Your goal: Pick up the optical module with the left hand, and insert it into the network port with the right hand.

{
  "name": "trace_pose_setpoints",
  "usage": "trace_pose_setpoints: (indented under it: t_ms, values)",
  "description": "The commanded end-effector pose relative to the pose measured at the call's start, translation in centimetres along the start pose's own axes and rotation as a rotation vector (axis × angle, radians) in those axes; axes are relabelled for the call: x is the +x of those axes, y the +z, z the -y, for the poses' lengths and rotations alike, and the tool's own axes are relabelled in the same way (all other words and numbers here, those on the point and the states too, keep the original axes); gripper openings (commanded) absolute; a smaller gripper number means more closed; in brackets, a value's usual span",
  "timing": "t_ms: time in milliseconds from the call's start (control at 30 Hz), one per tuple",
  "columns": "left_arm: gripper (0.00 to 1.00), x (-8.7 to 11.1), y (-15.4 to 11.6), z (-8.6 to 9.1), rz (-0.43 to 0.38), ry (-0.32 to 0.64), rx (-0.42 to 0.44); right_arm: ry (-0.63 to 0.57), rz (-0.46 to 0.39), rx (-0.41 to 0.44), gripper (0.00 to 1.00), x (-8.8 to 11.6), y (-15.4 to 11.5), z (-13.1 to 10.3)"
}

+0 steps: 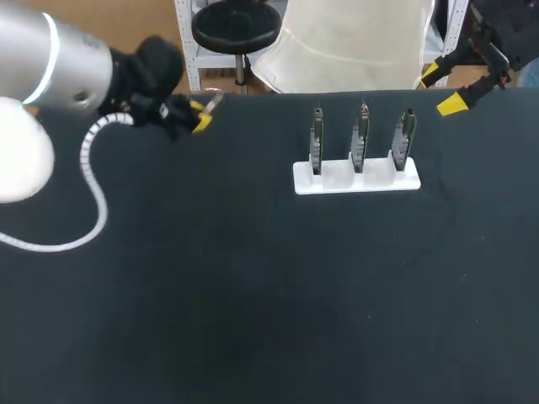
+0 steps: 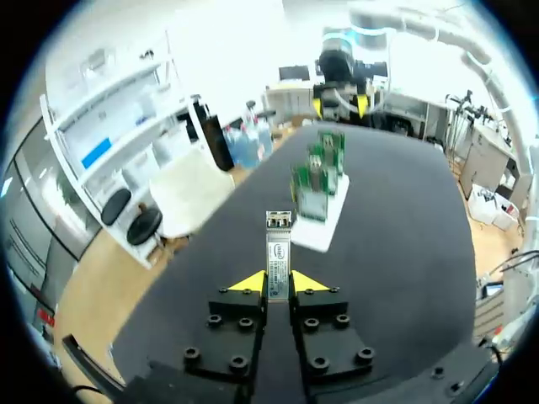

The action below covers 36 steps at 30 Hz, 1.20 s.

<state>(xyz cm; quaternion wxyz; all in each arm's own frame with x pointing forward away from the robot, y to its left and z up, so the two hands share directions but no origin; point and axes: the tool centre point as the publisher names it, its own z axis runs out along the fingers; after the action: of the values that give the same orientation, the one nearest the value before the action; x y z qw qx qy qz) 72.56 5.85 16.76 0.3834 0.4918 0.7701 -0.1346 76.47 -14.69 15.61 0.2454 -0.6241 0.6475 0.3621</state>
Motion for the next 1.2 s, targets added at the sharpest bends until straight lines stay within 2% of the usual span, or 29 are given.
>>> trace_pose_setpoints:
  t_ms: [33,300,533,767,867,1067,1200]
  values:
    - [0.0,-2.4,1.9,-1.1,0.164,0.026,0.011,-0.001,0.0,0.006,1.0,0.0,0.1,-0.2]
    - [0.0,-8.6,3.3,-0.8,0.362,0.055,0.097,-0.001,0.0,0.006,1.0,0.0,0.1,-0.2]
    - [0.0,-13.1,5.3,0.8,0.451,0.122,0.182,-0.001,0.0,0.006,1.0,0.0,0.1,-0.2]
    - [0.0,-16.1,7.5,2.4,0.54,0.115,0.283,-0.001,0.0,0.006,1.0,0.0,0.1,-0.2]
    - [0.0,-17.3,8.2,3.0,0.567,0.125,0.3,-0.001,0.0,0.006,1.0,0.0,0.1,-0.2]
    - [0.0,-18.9,9.9,3.9,0.628,0.091,0.357,-0.001,0.0,0.006,1.0,0.0,0.1,-0.2]
    - [0.0,-20.0,11.0,5.1,0.635,0.098,0.39,-0.001,0.0,0.006,1.0,0.0,0.1,-0.2]
